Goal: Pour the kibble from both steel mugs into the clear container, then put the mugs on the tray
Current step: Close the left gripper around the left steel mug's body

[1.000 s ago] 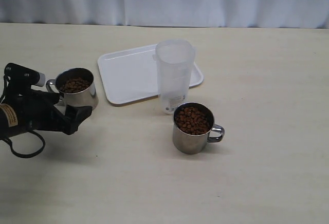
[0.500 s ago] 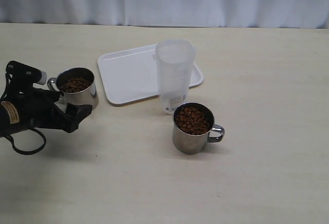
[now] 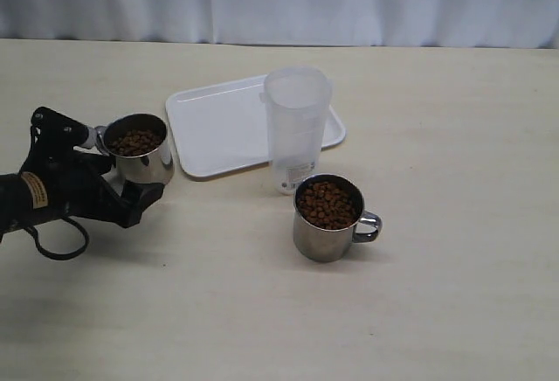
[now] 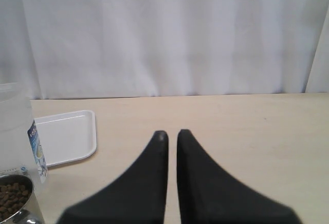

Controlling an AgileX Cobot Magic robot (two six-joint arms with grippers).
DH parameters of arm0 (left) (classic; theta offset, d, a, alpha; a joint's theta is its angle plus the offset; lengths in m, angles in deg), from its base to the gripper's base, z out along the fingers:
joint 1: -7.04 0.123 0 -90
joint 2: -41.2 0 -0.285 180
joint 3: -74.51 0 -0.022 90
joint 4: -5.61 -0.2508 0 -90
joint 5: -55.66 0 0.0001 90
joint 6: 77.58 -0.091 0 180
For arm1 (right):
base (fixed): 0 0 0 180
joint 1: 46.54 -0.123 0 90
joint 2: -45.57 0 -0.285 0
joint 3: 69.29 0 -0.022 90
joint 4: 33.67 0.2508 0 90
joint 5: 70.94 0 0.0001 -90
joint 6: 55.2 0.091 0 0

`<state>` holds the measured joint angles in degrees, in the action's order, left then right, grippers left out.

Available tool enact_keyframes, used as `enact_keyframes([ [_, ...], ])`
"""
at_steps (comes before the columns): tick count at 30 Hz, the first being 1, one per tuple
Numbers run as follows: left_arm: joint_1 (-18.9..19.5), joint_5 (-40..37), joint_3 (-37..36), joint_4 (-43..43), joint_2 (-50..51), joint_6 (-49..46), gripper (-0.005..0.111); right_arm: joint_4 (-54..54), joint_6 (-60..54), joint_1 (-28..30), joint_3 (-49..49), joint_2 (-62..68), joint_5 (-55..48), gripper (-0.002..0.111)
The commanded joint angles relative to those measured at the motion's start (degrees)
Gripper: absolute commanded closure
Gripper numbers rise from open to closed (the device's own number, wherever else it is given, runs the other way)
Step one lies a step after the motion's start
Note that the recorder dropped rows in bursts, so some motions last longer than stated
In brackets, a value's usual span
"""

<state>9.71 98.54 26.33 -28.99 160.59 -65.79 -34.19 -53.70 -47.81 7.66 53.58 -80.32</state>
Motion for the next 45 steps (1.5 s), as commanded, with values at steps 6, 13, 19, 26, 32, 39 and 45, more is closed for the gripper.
enact_keyframes([
  [6, -0.07, 2.67, 0.35, -0.67, 0.00, -2.23, 0.041, -0.31, -0.26, -0.19, 0.27, -0.22, 0.12, 0.103],
  [13, -0.07, 3.54, 0.35, 0.29, 0.00, -4.90, 0.041, -0.31, -0.26, -0.19, 0.27, -0.22, 0.12, 0.103],
  [19, -0.07, 4.31, 0.35, 2.38, 0.00, -7.35, 0.041, -0.31, -0.26, -0.19, 0.27, -0.22, 0.12, 0.103],
  [26, -0.07, 7.45, 0.35, 4.85, 0.40, -9.26, 0.041, -0.31, -0.26, -0.19, 0.27, -0.22, 0.12, 0.103],
  [32, -0.07, 13.63, 0.35, 4.85, 5.85, -12.57, 0.041, -0.31, -0.26, -0.19, 0.27, -0.22, 0.12, 0.103],
  [39, -0.07, 17.43, 0.35, 7.87, 6.37, -14.82, 0.041, -0.31, -0.26, -0.19, 0.27, -0.22, 0.12, 0.103],
  [45, -0.07, 18.75, 0.35, 11.92, 8.03, -14.95, 0.041, -0.31, -0.26, -0.19, 0.27, -0.22, 0.12, 0.103],
])
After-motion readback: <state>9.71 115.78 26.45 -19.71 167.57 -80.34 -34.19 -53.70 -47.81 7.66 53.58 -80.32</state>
